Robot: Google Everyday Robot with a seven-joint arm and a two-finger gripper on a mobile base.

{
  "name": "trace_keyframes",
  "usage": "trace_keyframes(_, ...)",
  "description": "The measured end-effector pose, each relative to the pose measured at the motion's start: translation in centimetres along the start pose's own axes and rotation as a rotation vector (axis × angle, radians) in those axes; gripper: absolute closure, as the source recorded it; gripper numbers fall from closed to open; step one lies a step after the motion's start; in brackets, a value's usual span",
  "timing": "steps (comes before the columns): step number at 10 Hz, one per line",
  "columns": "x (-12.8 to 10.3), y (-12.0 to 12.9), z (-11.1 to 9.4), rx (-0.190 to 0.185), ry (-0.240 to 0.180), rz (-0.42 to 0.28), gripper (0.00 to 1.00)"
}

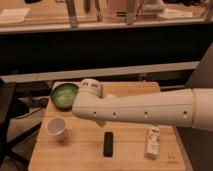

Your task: Place the ceramic cup in the ceramic bowl

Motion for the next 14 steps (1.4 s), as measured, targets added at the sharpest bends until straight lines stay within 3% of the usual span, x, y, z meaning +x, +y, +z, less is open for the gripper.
trace_keyframes(7, -4.1, -1.3, 2.5, 0.036, -0.06, -0.102, 0.2)
trace_keyframes(14, -5.7, -2.0, 3.6, 0.06, -0.099, -0.177, 0.2)
